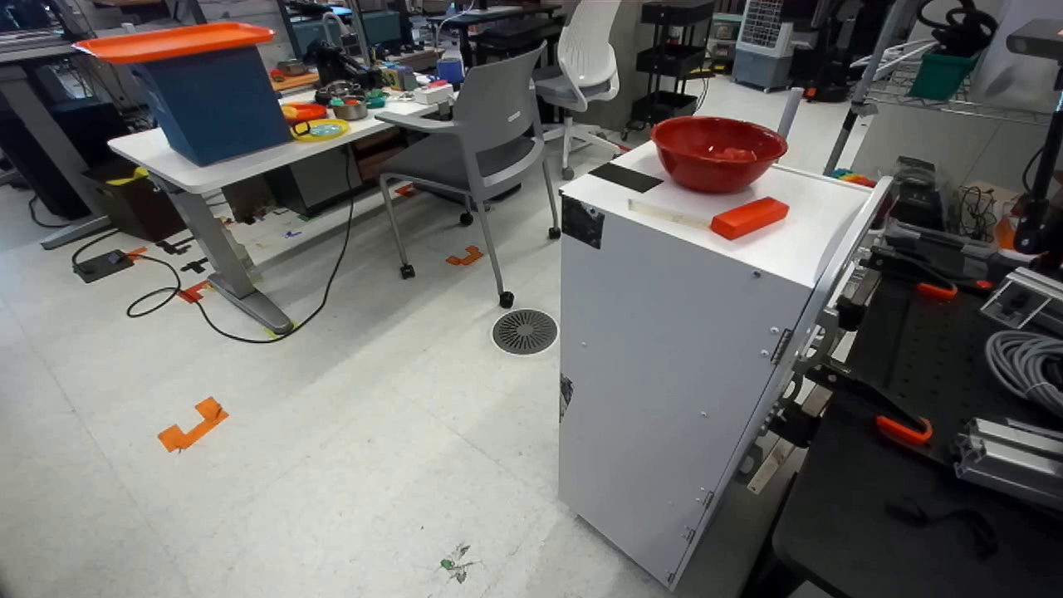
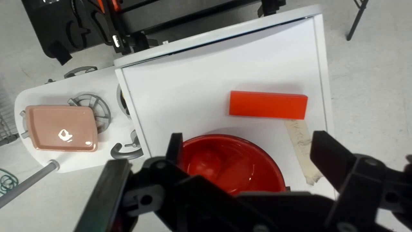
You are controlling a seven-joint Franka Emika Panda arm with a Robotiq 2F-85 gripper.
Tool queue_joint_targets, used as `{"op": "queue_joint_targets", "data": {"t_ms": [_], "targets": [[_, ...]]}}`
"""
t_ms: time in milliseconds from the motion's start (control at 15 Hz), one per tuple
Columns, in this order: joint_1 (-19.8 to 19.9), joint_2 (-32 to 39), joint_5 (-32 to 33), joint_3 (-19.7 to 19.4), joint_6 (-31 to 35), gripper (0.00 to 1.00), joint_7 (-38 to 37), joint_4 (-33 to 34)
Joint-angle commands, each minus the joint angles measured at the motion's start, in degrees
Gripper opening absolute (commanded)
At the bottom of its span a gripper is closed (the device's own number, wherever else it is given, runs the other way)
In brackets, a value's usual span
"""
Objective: Pick up the red bell pepper from the bowl and put it on the counter
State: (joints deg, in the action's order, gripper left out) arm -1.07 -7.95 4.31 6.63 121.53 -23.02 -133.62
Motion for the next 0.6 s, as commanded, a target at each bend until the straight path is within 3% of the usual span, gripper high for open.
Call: {"op": "queue_joint_targets", "data": {"t_ms": [0, 533], "targets": [[-0.59, 0.01, -0.88, -0.44, -0.12, 1.0, -0.06, 0.23], [-0.3, -0.1, -0.05, -0.56, -0.1, 1.0, -1.37, -0.44]]}}
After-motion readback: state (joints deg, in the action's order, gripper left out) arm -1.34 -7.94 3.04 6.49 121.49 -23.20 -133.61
